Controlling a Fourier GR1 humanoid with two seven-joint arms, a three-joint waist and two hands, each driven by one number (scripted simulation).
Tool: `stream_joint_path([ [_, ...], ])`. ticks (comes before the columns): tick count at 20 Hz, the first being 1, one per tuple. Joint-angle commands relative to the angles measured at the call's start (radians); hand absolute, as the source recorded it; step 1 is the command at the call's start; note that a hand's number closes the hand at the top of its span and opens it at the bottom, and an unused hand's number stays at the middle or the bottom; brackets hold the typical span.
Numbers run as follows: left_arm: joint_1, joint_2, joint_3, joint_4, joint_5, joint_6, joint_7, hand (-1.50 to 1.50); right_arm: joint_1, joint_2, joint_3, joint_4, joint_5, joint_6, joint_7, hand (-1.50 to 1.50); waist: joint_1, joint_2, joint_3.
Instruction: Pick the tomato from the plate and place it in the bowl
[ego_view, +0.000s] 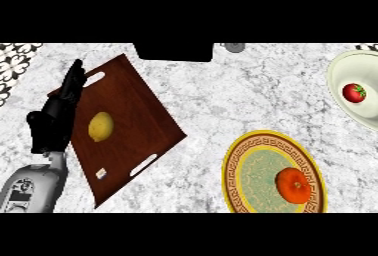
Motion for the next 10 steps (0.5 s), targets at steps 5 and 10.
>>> stream_joint_path([
  [5,-0.009,-0.017,-0.003,0.005,-0.028,0.025,0.028,0.0,0.109,-0.097,-0.091,0.044,-0.104,0.254,-0.114,-1.5,-0.033,-0.011,-0.001],
  [10,0.033,-0.017,0.003,-0.003,-0.02,0.011,0.019,0.0,0.218,-0.129,-0.094,0.048,-0.125,0.427,-0.205,-1.5,-0.038,-0.017,-0.002],
])
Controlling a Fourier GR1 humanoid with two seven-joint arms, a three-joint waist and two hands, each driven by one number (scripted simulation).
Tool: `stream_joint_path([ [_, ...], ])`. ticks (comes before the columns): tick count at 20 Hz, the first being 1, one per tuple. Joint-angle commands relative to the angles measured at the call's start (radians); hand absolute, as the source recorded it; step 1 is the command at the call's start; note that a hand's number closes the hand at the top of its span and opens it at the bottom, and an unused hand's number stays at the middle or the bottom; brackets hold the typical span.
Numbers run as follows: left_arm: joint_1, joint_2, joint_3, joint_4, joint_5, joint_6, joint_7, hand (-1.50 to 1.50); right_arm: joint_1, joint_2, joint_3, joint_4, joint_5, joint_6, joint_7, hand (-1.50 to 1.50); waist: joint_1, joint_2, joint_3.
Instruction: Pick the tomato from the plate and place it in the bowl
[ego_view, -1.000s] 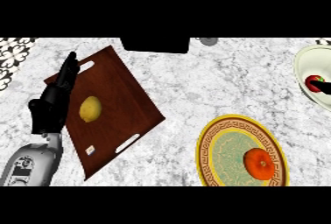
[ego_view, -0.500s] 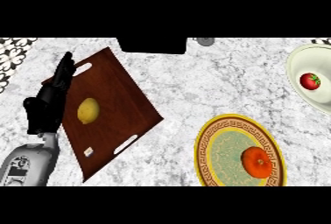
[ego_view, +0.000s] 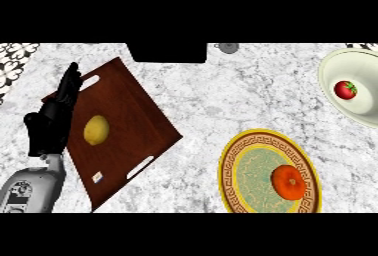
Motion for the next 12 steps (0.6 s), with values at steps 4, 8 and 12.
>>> stream_joint_path([
  [4,-0.006,0.013,0.028,0.018,0.012,-0.019,-0.026,0.0,0.109,-0.029,0.005,-0.003,-0.013,0.169,-0.114,-1.5,-0.003,-0.001,0.0],
  [8,-0.016,0.012,0.018,-0.045,0.001,-0.021,0.055,0.0,0.142,0.0,0.003,-0.017,-0.029,0.148,-0.149,-1.5,-0.004,-0.006,-0.001],
  [12,0.044,0.006,0.033,-0.027,-0.005,-0.018,-0.008,0.0,0.159,-0.002,0.012,-0.027,-0.044,0.179,-0.136,-1.5,-0.009,-0.009,-0.002],
])
